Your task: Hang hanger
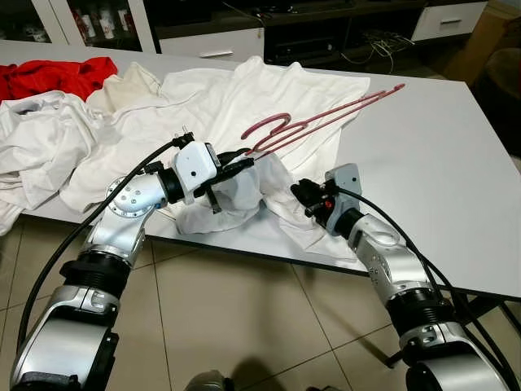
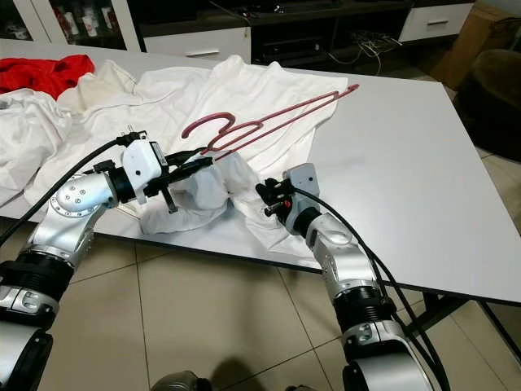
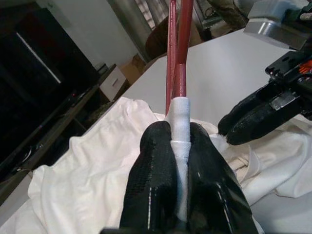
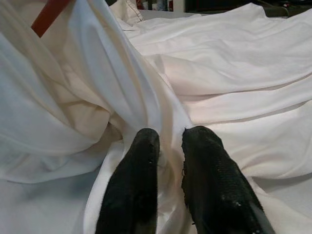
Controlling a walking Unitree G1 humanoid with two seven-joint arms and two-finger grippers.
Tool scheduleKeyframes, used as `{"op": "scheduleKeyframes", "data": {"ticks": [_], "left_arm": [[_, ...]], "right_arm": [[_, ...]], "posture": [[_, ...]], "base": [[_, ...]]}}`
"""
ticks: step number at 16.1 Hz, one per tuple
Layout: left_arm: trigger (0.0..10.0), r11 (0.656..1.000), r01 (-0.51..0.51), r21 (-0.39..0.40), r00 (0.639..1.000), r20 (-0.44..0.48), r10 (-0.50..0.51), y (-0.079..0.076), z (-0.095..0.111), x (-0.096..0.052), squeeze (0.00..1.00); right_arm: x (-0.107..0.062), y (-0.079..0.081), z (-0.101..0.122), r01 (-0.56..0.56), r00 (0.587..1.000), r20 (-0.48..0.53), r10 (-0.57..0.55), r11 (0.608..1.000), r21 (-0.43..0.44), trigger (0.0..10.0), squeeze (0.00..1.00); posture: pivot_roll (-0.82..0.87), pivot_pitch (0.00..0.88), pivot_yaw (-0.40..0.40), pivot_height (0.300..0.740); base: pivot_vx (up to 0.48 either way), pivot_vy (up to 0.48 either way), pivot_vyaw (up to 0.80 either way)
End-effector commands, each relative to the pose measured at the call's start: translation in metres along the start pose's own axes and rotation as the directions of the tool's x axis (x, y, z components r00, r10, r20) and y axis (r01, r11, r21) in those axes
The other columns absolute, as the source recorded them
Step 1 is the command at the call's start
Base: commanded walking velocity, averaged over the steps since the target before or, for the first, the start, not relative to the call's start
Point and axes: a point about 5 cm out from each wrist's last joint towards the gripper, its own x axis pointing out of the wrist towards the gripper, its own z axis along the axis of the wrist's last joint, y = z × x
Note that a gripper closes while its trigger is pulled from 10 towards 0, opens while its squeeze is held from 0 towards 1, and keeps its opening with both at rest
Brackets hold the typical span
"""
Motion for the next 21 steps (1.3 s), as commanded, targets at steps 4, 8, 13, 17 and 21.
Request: {"op": "scheduleKeyframes", "data": {"ticks": [4,8,13,17,21], "left_arm": [[1.2,1.000,0.006,0.017,1.000,0.015,-0.007,0.002,0.004,0.000,0.00],[1.0,1.000,0.010,0.017,1.000,0.017,-0.011,0.001,0.004,0.001,0.00],[0.9,1.000,0.012,0.018,1.000,0.021,-0.012,0.001,0.005,0.002,0.00],[0.9,1.000,0.010,0.020,1.000,0.021,-0.010,0.001,0.005,0.002,0.00],[0.8,1.000,0.012,0.024,1.000,0.023,-0.012,0.002,0.006,0.002,0.00]], "right_arm": [[0.001,-0.004,0.007,-0.002,1.000,0.021,0.001,0.999,0.047,10.0,1.00],[0.000,0.009,0.008,-0.114,0.993,0.042,0.109,0.984,0.133,10.0,0.00],[0.000,0.016,0.001,-0.153,0.988,-0.007,0.155,0.981,0.117,10.0,0.00],[0.003,0.018,-0.004,-0.141,0.988,-0.046,0.146,0.986,0.090,10.0,0.00],[0.005,0.014,-0.008,-0.078,0.994,-0.074,0.081,0.996,0.040,4.1,0.00]], "posture": [[0.14,0.025,0.009,0.740],[0.14,0.021,0.008,0.740],[0.14,0.017,0.007,0.740],[0.14,0.015,0.007,0.740],[0.14,0.011,0.006,0.740]], "base": [[0.000,0.000,0.00],[0.000,0.000,0.00],[0.000,0.000,0.00],[0.000,0.000,0.00],[0.000,0.000,0.00]]}}
